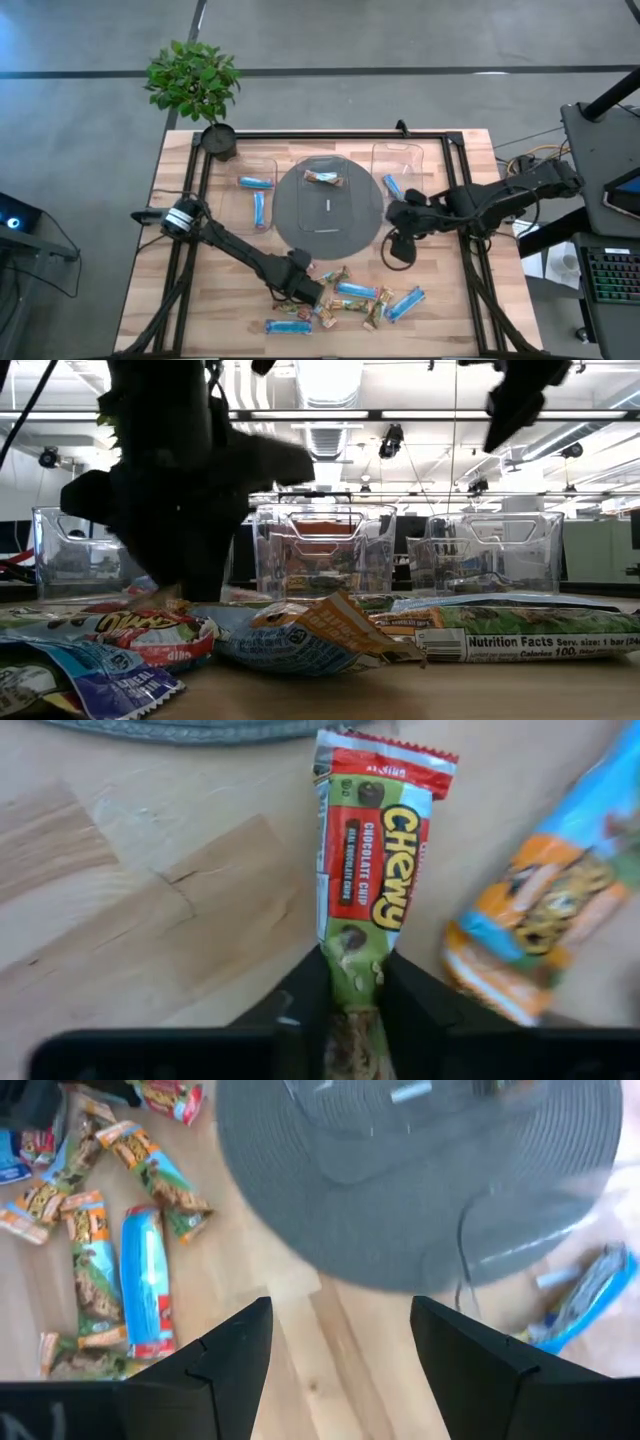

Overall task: Pick and place Granola Bars by type
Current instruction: Put the red granola bar into the left transparent bin

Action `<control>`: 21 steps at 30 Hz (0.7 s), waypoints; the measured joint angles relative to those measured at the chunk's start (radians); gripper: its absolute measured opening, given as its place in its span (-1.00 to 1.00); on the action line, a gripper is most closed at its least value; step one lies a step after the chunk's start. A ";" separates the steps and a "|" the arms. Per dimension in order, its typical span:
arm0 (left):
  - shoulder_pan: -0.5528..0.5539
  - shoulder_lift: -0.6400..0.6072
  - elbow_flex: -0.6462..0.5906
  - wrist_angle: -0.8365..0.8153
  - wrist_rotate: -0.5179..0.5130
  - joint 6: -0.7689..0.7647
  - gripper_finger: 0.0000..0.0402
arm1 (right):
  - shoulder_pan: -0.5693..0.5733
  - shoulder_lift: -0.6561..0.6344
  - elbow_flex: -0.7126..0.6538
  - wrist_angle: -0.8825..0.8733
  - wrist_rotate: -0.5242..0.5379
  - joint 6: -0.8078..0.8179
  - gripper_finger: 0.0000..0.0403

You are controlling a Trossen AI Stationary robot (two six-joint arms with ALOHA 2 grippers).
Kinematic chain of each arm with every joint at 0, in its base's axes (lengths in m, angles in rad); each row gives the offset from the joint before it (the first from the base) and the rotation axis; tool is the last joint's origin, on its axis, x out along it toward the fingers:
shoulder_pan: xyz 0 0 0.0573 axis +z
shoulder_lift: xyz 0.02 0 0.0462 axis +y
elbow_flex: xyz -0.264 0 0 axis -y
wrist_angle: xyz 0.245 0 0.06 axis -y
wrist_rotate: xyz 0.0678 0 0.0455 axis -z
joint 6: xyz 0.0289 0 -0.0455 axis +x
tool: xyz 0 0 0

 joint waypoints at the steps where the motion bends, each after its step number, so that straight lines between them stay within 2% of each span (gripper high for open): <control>1: 0.000 -0.017 0.002 0.000 -0.005 -0.010 -0.82 | 0.004 -0.022 -0.020 0.000 -0.002 0.018 0.13; 3: 0.000 -0.059 0.017 -0.008 -0.034 -0.037 -0.93 | 0.020 -0.064 -0.058 0.000 -0.002 0.055 0.13; 8: -0.015 -0.214 0.065 -0.058 -0.165 -0.068 -0.95 | 0.091 -0.157 -0.153 0.038 -0.003 0.148 0.13; 10: -0.017 -0.284 0.088 -0.184 -0.246 -0.096 -0.95 | 0.123 -0.173 -0.183 0.077 -0.005 0.177 0.13; 14: 0.019 -0.427 0.101 -0.548 -0.400 -0.220 -0.96 | 0.164 -0.166 -0.224 0.191 -0.006 0.214 0.13; 17: 0.114 -0.511 0.047 -0.715 -0.393 -0.223 -0.96 | 0.170 -0.128 -0.232 0.304 -0.022 0.193 0.13; 21: 0.307 -0.628 -0.099 -0.665 -0.346 -0.054 -0.93 | 0.168 -0.038 -0.209 0.437 -0.074 0.076 0.13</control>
